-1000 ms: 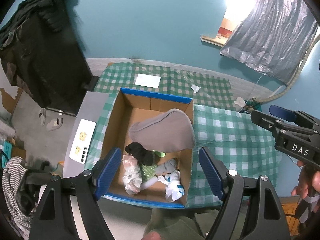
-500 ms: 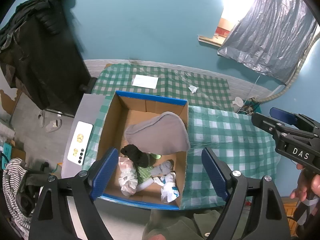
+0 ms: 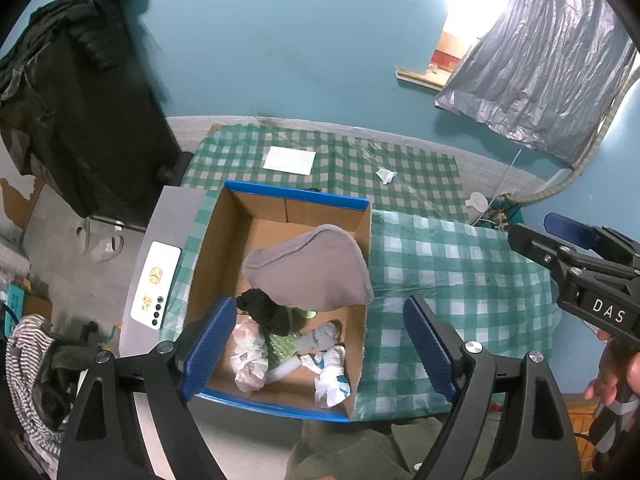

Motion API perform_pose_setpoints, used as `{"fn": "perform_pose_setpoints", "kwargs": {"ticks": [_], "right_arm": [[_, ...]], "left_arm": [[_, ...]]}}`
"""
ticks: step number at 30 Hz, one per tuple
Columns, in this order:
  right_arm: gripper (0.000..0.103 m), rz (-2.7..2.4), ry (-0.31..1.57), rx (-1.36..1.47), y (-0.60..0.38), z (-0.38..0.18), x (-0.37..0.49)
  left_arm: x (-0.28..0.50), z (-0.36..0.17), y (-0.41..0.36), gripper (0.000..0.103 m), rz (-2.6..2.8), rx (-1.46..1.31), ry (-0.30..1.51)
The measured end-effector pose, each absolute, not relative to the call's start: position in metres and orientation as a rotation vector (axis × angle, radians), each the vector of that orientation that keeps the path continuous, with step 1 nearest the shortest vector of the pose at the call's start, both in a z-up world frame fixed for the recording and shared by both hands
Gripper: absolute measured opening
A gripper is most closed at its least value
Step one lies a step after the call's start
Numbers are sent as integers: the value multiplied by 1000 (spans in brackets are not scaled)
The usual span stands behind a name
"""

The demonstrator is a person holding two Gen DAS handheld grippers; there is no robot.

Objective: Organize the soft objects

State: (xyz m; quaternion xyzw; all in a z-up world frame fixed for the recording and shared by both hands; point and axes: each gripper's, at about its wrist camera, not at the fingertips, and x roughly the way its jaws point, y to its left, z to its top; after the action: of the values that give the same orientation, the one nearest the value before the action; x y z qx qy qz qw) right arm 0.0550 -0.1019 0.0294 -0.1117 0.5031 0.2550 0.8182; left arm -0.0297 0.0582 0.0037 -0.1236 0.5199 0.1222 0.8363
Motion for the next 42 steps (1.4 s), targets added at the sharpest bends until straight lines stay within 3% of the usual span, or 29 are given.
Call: {"fn": "perform_pose_setpoints", "kwargs": {"ticks": [42], "right_arm": [[68,554,1079,-247,-114,29,70]], "left_arm": [[-22,1,46,87,263,-258,1107]]}}
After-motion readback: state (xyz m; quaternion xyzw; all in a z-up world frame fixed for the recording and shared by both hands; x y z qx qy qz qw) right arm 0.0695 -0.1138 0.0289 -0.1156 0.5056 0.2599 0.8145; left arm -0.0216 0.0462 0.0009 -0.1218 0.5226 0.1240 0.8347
